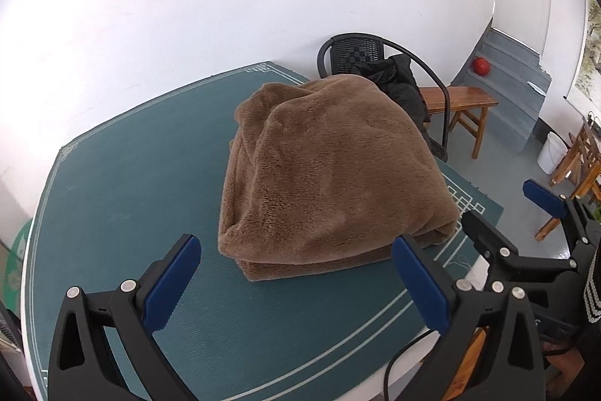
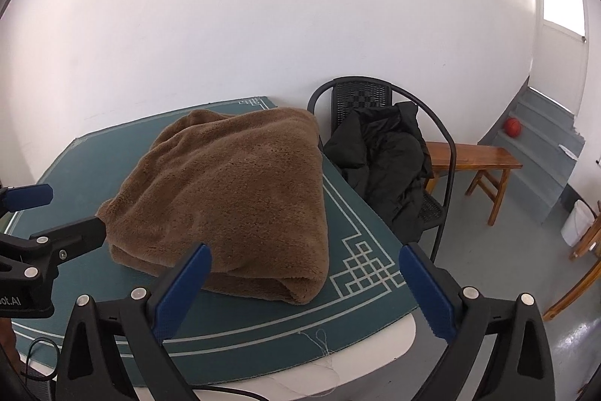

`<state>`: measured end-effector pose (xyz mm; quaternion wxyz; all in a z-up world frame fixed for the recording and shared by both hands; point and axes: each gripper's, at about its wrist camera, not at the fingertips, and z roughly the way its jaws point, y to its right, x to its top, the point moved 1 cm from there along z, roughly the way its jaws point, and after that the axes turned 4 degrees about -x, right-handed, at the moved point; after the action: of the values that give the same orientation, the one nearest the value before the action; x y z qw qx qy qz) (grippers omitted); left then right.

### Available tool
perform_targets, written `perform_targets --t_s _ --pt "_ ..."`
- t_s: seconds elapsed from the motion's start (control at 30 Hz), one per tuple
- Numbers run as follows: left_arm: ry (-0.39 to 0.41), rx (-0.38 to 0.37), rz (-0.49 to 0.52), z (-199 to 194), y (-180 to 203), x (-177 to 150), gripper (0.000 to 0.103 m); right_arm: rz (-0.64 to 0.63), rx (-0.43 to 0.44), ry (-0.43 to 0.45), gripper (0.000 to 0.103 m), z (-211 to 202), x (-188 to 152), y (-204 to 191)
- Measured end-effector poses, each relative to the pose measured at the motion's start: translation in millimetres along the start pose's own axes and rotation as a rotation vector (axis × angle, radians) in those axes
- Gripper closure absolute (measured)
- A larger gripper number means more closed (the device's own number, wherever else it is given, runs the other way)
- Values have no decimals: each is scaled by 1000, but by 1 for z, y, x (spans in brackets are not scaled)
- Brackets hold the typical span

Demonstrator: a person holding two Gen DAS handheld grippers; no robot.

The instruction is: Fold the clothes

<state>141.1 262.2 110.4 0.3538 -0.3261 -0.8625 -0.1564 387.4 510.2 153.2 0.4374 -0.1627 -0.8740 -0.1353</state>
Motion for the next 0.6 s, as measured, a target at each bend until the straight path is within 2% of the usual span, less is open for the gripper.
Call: perform_targets --t_s 0.6 --pt "-27 -6 -57 9 -27 -9 1 -73 20 -51 1 12 -2 -27"
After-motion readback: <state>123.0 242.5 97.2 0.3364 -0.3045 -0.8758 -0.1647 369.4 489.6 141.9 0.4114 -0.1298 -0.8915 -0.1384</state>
